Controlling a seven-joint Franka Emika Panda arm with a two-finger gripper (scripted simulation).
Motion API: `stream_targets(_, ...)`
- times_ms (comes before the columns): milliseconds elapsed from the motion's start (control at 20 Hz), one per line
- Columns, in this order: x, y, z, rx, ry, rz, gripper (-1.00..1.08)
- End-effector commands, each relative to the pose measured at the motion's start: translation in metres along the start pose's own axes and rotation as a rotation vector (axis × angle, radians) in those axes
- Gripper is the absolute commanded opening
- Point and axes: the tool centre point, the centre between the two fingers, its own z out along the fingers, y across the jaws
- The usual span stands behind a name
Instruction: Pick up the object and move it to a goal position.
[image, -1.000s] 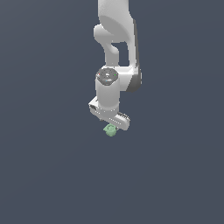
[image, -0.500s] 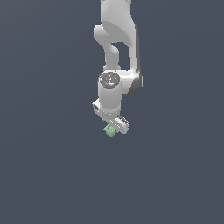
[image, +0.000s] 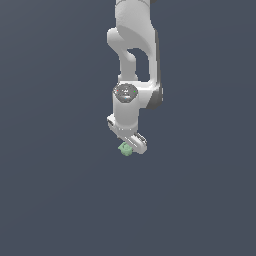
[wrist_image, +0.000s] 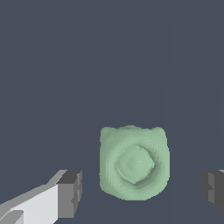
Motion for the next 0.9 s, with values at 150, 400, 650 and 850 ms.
stream_targets(150, 0.000, 0.000, 0.013, 0.000, 0.000, 0.002, 1.00)
stream_targets(400, -0.001, 0.001, 0.039, 0.000, 0.000, 0.004, 1.00)
stream_targets(650, 0.000, 0.000, 0.050, 0.000, 0.000, 0.005, 1.00)
stream_targets(850, 0.000, 0.000, 0.050, 0.000, 0.000, 0.005, -1.00)
